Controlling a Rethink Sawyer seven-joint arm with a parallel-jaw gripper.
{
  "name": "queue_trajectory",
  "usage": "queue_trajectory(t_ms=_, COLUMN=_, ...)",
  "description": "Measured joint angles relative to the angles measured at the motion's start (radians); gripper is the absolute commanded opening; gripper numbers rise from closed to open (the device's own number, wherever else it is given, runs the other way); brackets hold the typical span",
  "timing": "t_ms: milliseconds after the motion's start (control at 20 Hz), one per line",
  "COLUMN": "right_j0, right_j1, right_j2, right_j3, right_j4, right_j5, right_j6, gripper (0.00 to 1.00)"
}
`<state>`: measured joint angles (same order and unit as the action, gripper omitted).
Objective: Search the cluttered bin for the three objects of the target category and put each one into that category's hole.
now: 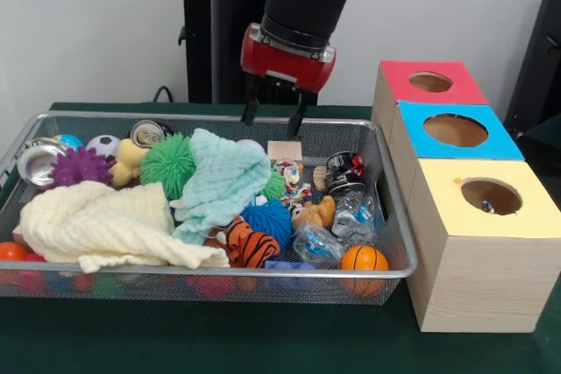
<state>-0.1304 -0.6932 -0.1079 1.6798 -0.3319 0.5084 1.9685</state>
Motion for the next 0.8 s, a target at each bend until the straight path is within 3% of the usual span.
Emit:
queue_trajectory(t_ms=400, right_j0=0.003, right_j1=0.066, right_j2=-0.065, right_j3=0.001, right_j4=0.051, right_j5=-0.078, right_j6=0.012, gripper=1.0)
queue_trajectory(t_ms=500, right_j0=0.026, right_j1=0.12, right_j2=-0.111, right_j3=0.001, right_j4=0.096, right_j5=-0.132, right_j6=0.048, gripper=1.0)
queue_trajectory(t_ms=800, right_j0=0.1, right_j1=0.192, right_j2=-0.197, right_j3=0.001, right_j4=0.167, right_j5=-0.159, right_j6=0.14, gripper=1.0)
